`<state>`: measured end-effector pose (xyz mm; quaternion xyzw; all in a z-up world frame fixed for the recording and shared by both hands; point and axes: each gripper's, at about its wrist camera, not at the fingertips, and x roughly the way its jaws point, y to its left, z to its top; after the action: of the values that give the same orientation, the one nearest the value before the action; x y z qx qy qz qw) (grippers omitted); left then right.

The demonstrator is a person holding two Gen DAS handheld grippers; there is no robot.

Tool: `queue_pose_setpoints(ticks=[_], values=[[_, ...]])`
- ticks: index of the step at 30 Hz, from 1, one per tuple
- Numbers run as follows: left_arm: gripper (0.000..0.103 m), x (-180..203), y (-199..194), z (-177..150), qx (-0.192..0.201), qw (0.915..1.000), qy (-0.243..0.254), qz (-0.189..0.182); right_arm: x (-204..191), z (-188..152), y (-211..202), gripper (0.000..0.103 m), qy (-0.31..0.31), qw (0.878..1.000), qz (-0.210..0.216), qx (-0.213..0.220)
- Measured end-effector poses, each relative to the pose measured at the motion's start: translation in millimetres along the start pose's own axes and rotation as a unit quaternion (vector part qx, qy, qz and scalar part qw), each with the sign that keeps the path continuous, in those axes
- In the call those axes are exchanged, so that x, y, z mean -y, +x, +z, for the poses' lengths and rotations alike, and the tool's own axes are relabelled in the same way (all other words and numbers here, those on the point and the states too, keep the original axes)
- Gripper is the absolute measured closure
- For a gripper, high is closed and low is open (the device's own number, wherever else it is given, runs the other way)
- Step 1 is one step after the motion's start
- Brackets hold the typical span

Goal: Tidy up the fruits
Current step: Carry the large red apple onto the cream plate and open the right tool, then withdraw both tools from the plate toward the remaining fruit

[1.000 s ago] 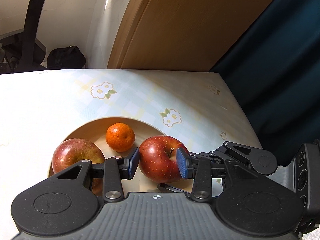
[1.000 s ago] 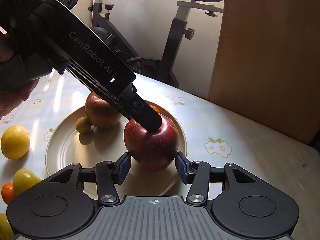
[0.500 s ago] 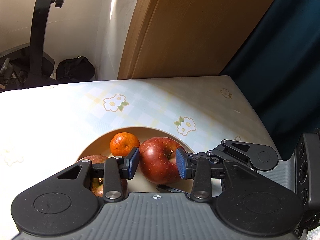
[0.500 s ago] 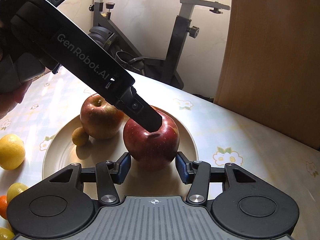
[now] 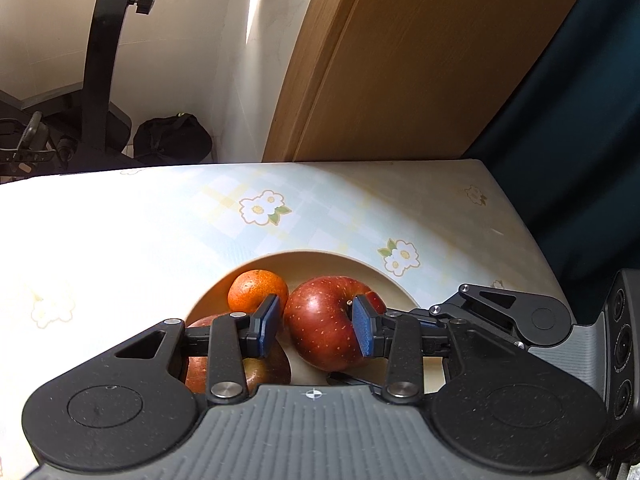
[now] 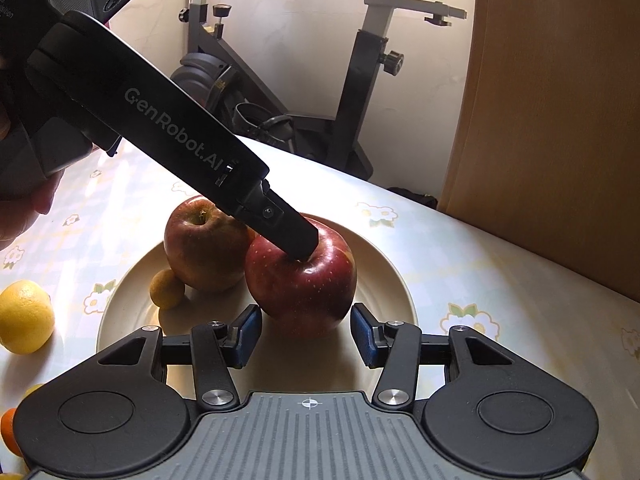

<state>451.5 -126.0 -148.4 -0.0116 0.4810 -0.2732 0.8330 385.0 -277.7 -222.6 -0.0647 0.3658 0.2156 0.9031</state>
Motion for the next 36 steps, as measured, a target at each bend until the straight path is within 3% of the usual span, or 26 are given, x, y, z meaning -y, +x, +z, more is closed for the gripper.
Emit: queue_pose_setpoints(ticks=[9, 16, 23, 31, 36], values=[[0.061, 12.3, -16.1, -2.4, 0.016, 0.9996, 0.016, 0.019, 0.8, -6.9, -30.5, 0.057, 0.024, 0.999, -0.018, 0.015], [0.061, 14.4, -62.8, -14.8, 0.051, 0.9983, 0.014, 0.023, -8.1, -23.3, -67.4, 0.057, 0.061, 0.997, -0.038, 0.034], [0.061, 8.6, -114.5, -55.2, 0.092, 0.9912, 0.033, 0.090, -24.8, -45.7, -103.6, 0.057, 0.096, 0.991, -0.065, 0.060], [0.061, -0.4, -148.6, -97.3, 0.124, 0.9844, 0.015, 0.123, -48.2, -76.3, -123.2, 0.057, 0.140, 0.982, -0.087, 0.087], [0.061, 6.5, -166.0, -120.9, 0.159, 0.9779, -0.032, 0.132, -49.9, -99.0, -133.2, 0.057, 0.192, 0.972, -0.085, 0.105]])
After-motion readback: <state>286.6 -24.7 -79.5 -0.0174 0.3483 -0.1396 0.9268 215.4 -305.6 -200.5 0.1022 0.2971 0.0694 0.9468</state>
